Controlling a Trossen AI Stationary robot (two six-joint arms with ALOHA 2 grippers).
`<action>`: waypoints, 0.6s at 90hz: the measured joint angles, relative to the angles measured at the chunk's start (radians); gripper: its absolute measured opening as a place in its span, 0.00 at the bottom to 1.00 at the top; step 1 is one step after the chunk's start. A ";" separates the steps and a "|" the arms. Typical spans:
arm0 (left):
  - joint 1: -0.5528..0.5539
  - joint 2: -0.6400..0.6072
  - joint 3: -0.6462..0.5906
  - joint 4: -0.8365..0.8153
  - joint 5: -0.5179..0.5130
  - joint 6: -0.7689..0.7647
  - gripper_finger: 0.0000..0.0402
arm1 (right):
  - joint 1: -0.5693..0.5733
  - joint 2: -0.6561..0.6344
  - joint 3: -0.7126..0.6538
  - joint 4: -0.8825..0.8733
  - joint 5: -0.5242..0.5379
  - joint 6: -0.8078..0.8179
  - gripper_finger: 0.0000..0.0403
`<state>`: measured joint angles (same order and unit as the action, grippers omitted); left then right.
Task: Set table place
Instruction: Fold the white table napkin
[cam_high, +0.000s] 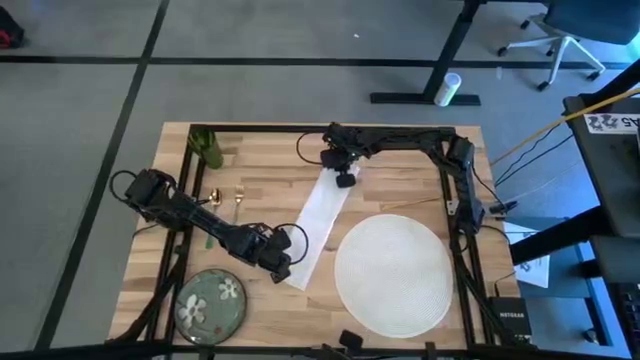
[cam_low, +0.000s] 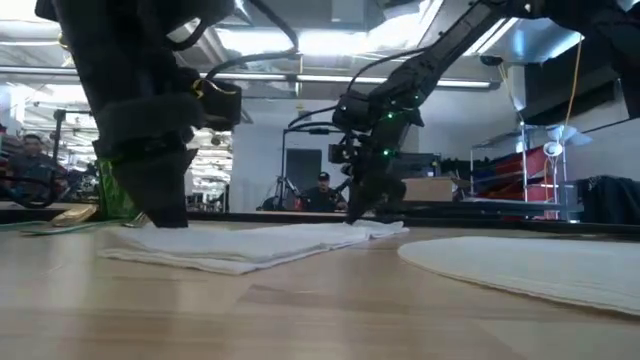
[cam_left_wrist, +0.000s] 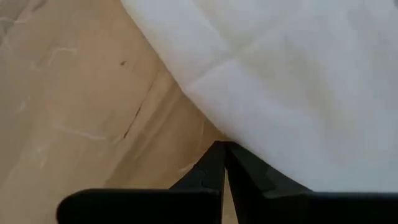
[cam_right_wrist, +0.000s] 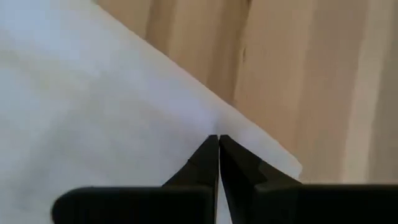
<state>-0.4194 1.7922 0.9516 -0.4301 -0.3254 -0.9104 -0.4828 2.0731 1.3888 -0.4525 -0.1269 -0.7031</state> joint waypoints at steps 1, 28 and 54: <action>0.000 0.000 0.000 0.006 -0.002 0.001 0.00 | 0.000 0.001 0.000 -0.001 -0.002 0.000 0.00; 0.002 0.057 0.000 0.206 -0.016 0.020 0.00 | -0.002 0.039 0.004 0.017 -0.080 0.003 0.00; 0.015 0.101 0.002 0.348 -0.021 0.063 0.00 | 0.001 0.051 0.071 -0.035 -0.075 -0.016 0.00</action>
<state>-0.4040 1.8935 0.9535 -0.0825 -0.3468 -0.8476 -0.4820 2.1246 1.4596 -0.4879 -0.2019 -0.7189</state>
